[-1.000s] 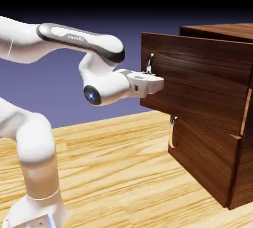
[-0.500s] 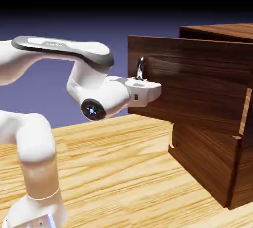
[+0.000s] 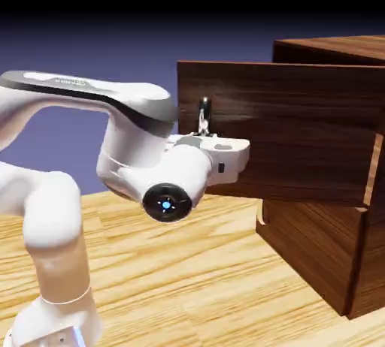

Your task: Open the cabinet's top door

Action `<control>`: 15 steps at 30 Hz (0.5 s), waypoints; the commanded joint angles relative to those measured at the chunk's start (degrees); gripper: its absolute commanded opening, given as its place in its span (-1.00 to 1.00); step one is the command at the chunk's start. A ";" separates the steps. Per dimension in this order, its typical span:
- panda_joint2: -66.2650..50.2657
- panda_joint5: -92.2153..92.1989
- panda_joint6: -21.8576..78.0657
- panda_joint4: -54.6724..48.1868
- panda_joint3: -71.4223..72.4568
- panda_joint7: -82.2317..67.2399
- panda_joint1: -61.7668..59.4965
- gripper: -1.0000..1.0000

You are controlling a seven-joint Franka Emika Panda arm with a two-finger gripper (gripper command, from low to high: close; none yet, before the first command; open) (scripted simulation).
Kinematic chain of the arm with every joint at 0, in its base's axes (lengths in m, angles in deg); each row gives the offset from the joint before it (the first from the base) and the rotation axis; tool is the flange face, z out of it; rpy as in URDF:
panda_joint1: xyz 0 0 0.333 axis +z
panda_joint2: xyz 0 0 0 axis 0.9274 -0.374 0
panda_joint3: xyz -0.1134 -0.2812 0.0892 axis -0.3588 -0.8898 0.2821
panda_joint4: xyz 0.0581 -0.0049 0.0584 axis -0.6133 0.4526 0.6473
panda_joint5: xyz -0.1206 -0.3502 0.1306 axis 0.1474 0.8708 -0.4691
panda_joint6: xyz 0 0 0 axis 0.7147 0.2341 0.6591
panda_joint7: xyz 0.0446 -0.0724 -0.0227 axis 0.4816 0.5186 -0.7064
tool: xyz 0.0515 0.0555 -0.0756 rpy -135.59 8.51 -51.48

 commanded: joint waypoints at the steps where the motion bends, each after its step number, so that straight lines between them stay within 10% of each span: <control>1: -1.26 1.68 2.27 -1.69 -2.08 -0.19 0.88 -1.00; 15: -14.16 16.30 28.56 -27.66 -30.85 -3.11 25.00 -1.00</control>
